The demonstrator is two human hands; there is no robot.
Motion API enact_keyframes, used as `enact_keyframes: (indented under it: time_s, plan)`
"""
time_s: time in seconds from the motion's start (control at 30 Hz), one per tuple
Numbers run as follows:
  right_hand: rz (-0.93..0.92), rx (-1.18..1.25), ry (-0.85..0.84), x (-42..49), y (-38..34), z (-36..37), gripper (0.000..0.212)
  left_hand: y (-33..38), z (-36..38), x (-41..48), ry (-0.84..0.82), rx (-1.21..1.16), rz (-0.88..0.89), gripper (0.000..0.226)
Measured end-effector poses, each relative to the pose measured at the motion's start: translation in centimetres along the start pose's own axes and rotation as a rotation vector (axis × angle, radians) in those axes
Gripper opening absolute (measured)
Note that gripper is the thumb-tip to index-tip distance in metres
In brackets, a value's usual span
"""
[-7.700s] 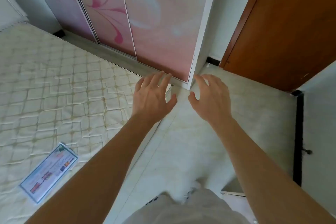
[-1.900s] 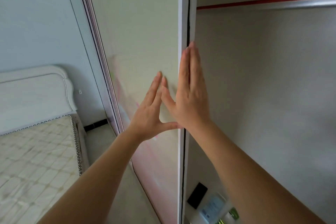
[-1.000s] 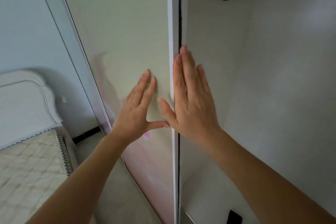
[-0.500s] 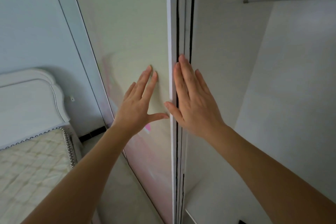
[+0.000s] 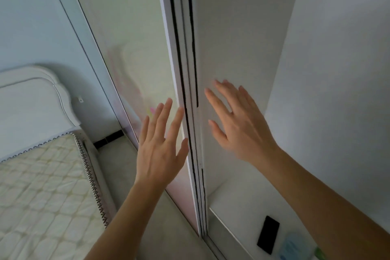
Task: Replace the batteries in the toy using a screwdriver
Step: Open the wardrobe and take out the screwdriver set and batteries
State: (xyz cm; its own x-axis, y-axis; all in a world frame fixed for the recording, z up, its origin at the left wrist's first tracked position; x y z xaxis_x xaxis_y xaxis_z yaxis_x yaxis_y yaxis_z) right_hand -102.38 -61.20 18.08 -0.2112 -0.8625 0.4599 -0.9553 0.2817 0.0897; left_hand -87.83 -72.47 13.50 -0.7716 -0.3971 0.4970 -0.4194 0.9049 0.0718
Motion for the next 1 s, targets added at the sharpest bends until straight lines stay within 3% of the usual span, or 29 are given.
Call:
enact_keyframes:
  time_s: [0.2,0.5,0.77,1.0]
  plan:
    - [0.152,0.07,-0.172,-11.6,1.6,5.2,0.058,7.6,7.2,-6.1,-0.212,-0.055,0.098,0.071]
    - [0.61,0.179,-0.426,-32.9,3.8,10.7,0.054,18.3,17.6,-12.1,-0.627,-0.146,0.167,0.071]
    - [0.871,0.169,-0.477,-43.9,6.6,10.0,0.061,27.0,21.5,-15.2,-0.765,-0.241,0.38,0.073]
    - [1.032,0.202,-0.563,-46.2,6.7,11.0,0.057,27.8,23.5,-14.4,-0.816,-0.281,0.426,0.072]
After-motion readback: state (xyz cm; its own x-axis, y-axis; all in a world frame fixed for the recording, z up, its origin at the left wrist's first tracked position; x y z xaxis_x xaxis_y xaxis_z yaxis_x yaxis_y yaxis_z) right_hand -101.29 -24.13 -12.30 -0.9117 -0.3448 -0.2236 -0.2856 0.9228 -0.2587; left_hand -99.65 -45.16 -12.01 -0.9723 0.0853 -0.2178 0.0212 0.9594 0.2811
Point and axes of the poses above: each hand's wrist, its own x-axis towards the middle knuckle, its own z-axis out of the palm, y = z × x, the point moved 5 cm from there along x, towards the middle knuckle, and after that the axes turned 12 degrees about -y, right-handed, at the moved point
